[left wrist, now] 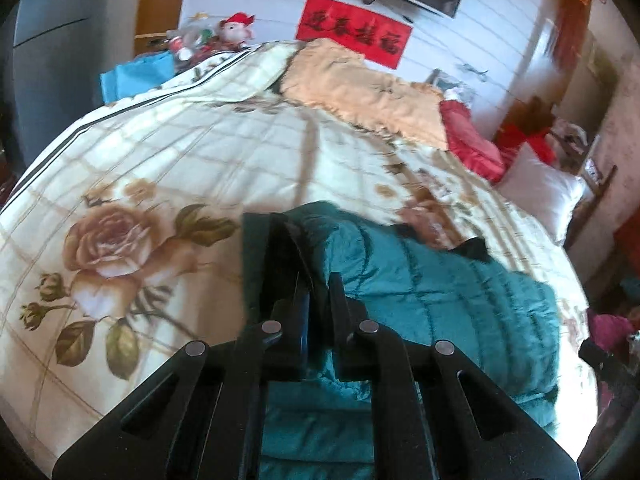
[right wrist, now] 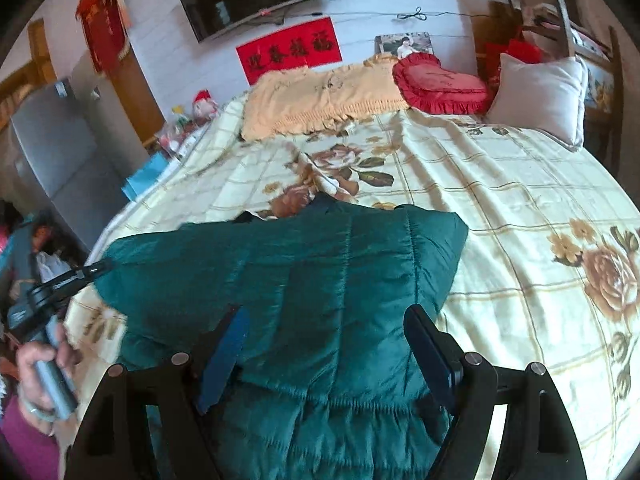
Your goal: Fold large clothes
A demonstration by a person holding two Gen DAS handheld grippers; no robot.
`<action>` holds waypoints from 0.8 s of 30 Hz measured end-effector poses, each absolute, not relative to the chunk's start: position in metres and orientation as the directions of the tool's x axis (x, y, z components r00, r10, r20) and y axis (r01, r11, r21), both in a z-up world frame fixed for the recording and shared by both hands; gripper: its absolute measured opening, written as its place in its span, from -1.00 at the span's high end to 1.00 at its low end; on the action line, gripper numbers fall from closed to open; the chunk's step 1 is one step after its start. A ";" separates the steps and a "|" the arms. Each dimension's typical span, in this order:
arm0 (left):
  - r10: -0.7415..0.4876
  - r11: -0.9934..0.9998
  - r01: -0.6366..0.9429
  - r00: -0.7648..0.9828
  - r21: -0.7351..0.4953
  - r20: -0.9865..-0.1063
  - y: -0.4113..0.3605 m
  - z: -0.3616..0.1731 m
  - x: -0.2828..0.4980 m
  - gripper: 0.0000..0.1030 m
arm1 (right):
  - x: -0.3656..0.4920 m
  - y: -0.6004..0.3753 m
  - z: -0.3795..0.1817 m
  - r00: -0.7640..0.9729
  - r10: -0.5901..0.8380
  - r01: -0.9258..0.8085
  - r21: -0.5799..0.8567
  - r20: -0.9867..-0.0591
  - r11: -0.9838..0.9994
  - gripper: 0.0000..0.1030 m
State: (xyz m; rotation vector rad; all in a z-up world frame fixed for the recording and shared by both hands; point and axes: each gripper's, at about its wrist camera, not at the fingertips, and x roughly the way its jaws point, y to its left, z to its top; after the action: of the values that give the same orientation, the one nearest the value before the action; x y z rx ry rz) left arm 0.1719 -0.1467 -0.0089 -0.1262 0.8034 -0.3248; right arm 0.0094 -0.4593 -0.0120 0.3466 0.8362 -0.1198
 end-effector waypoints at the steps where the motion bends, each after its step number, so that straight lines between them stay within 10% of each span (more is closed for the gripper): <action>1: -0.314 0.949 0.231 0.654 -0.213 -0.689 -0.145 -0.013 0.171 0.86 | 0.018 -0.457 -0.019 0.654 0.027 0.242 0.242 -0.756 0.940 -0.51; 12: -0.267 0.962 0.216 0.612 -0.168 -0.744 -0.149 -0.060 0.175 0.86 | 0.083 -0.431 -0.098 0.502 -0.136 0.243 -0.012 -0.854 0.970 -0.60; 20: -0.276 0.961 0.200 0.619 -0.192 -0.735 -0.140 -0.028 0.164 0.84 | 0.053 -0.425 -0.052 0.601 -0.135 0.231 0.009 -0.788 0.973 -0.60; 24: -0.280 0.959 0.221 0.655 -0.176 -0.702 -0.148 -0.010 0.156 0.32 | 0.051 -0.408 -0.027 0.648 -0.082 0.178 0.045 -0.757 0.983 -0.60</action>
State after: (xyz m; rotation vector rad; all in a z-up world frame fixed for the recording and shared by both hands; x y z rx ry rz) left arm 0.1555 -0.1485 -0.0101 -0.0768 0.8085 -0.2844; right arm 0.0507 -0.4080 -0.0265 0.1191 0.8532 -0.1481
